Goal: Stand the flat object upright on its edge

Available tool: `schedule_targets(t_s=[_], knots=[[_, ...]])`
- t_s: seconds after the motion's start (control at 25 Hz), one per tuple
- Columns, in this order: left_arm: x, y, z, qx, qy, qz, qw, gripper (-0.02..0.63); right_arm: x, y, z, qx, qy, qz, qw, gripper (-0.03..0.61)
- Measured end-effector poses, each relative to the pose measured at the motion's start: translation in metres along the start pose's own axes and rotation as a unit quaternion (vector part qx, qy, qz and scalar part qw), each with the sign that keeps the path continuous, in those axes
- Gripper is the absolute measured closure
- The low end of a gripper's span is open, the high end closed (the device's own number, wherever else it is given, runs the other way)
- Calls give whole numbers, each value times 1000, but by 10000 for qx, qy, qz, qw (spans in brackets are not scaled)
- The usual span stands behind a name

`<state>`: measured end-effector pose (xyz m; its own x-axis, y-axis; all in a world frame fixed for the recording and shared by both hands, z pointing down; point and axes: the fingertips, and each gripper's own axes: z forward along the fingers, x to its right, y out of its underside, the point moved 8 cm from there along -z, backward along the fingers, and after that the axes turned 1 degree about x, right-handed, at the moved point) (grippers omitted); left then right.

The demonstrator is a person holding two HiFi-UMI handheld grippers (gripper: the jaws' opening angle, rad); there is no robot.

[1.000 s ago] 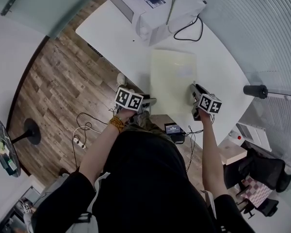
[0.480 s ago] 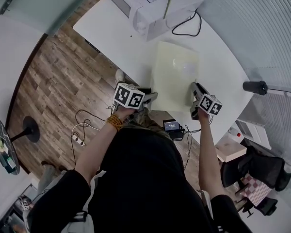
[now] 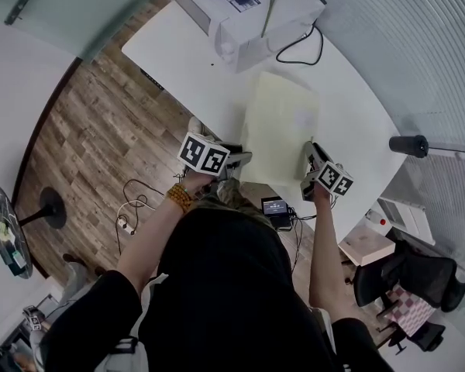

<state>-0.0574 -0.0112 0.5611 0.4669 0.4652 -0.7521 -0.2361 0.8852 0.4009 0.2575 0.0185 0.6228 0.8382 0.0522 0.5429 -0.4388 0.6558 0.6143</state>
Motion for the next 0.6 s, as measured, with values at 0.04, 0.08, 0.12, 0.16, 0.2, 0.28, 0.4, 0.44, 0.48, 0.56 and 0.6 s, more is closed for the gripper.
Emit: schedule_targets(t_s=[0.04,0.08,0.12,0.16,0.2,0.28,0.4,0.44,0.48,0.56,0.6], knots=[[1,0,-1,-22,-31,51,10000,485,1,3,-1,33,12,38,10000,457],[2,-1,-2,-36,-45,80,10000,485,1,5,-3,66,23,71,10000,457],[3,-2,-2,-40,-43,88,9999,486,1,6,-5,101,27,95,9999,457],[5,-3,-2,-35,-39,93,9999,486,0,7,-7,134,29,103,9999,457],[6,-4,-3,-28,-47,112,9999,486,0,7,-9,160,31,92,9998,457],[10,-6,-2,-12,-119,209,9997,488,2,6,-12,185,31,34,9998,457],[13,-9,-1,-15,-231,361,9991,488,7,8,-17,189,-65,-26,9998,465],[13,-9,0,-37,-235,396,9989,488,7,8,-19,190,-94,-31,9998,472],[15,-9,2,-59,-215,419,9989,488,8,9,-21,196,-110,-43,9997,473],[16,-9,4,-81,-155,427,9989,489,9,11,-24,240,-142,-113,9995,477],[18,-9,4,-80,-136,436,9989,489,8,12,-26,287,-173,-175,9993,476]])
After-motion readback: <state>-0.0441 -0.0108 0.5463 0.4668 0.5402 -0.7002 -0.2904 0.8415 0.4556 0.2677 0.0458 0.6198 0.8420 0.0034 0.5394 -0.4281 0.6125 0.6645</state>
